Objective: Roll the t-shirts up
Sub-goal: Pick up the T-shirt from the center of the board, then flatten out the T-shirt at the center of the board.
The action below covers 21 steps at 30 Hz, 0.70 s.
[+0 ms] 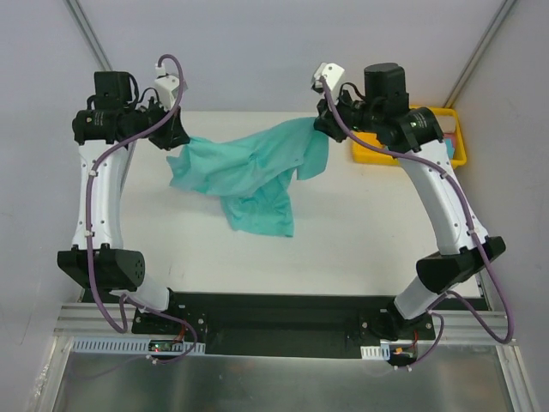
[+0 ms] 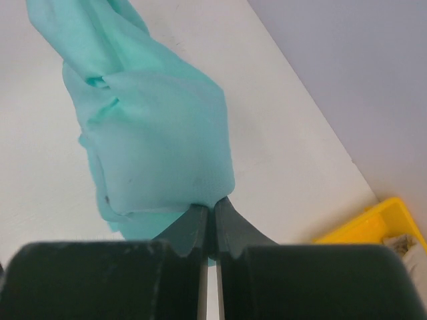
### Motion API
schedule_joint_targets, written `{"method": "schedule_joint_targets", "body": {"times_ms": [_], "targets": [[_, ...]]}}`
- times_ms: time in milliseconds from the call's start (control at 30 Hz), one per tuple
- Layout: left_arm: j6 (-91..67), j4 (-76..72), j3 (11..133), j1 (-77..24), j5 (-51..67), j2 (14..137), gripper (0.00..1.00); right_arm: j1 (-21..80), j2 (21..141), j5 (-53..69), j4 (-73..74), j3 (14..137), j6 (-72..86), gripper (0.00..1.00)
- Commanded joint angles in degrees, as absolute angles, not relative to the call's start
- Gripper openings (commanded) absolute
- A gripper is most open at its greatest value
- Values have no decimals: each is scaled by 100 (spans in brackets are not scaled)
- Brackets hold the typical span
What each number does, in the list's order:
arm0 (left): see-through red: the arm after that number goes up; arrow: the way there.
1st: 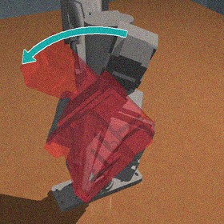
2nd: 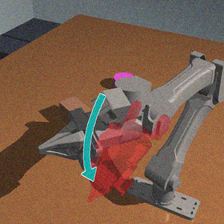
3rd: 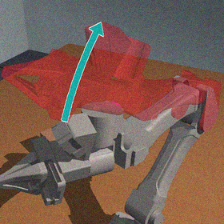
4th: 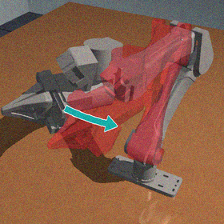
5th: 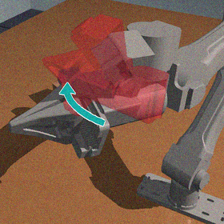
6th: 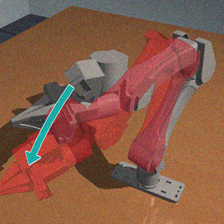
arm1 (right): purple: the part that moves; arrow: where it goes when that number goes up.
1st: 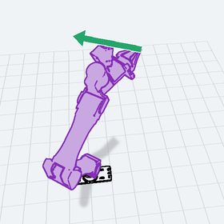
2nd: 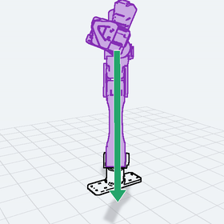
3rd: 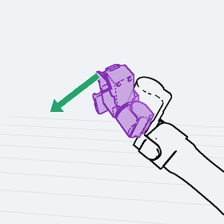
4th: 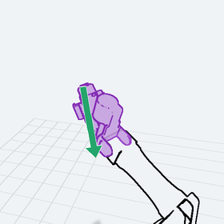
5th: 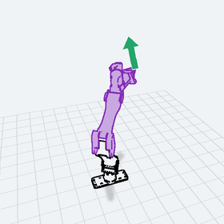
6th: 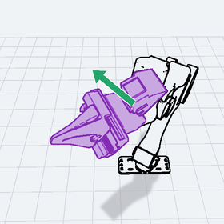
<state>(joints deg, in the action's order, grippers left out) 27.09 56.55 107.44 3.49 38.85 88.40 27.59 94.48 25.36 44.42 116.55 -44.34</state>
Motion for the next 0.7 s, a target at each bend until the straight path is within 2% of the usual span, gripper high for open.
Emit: {"method": "schedule_joint_targets", "body": {"times_ms": [0,267,467,500,533,600,633,667], "targets": [[2487,5933,11267,387,4464,8518,0,2689,8834,2636,4605,11541,-3744,1],[2487,5924,11417,369,4974,7787,0,2707,7577,2461,4676,10759,-3025,1],[2057,5757,11986,150,5317,8550,0,2349,7330,2145,4509,10003,-1944,1],[2013,5739,12093,97,5352,8935,4,2207,7374,2092,4509,9967,-1786,1],[1908,5722,12207,18,5318,9156,18,2041,7435,1970,4500,9906,-1723,1],[1794,5678,12620,-167,5300,9857,34,1452,7707,1838,4509,9809,-1635,1],[1575,5652,12769,-237,5239,10105,47,1250,7830,1785,4509,9774,-1583,1],[1443,5643,13119,-255,4977,10368,50,857,8196,1793,4517,9747,-1573,1]]}}
